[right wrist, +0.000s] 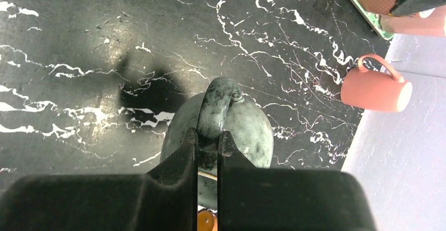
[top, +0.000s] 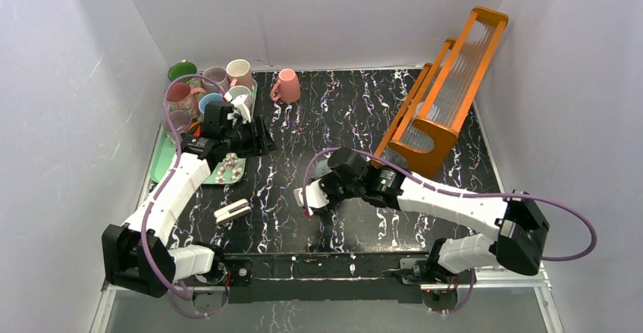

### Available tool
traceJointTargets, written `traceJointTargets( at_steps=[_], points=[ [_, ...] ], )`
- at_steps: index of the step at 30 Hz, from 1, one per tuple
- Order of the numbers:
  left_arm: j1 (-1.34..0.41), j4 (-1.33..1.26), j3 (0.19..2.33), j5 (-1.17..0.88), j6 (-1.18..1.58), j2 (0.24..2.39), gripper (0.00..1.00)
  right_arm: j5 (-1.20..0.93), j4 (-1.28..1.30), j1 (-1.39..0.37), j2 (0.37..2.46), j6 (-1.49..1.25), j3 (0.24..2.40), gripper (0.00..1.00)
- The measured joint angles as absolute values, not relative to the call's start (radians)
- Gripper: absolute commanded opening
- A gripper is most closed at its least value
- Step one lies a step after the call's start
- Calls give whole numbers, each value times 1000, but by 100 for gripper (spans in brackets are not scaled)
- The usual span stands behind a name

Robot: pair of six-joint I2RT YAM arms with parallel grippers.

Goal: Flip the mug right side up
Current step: Turn over the cup at the center of the board, then place the cup at the center of the board.

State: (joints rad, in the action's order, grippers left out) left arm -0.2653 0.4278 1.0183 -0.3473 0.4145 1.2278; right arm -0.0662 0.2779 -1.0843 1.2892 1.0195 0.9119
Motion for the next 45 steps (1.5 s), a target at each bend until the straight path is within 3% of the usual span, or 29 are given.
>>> traceJointTargets(
  at_steps=[9,19,36,45],
  points=[
    [-265,342,844,-232,284,1084,58,-9,549,-1139,1465,1065,1098,1],
    [-265,322,827,-195,288,1140,61,65,659,-1233,1658,1145,1232,1],
    [-265,291,789,-212,278,1142,62,88,685,-1285,1783,1205,1319,46],
    [-265,291,789,-256,262,1142,62,39,698,-1290,1748,1164,1346,55]
  ],
)
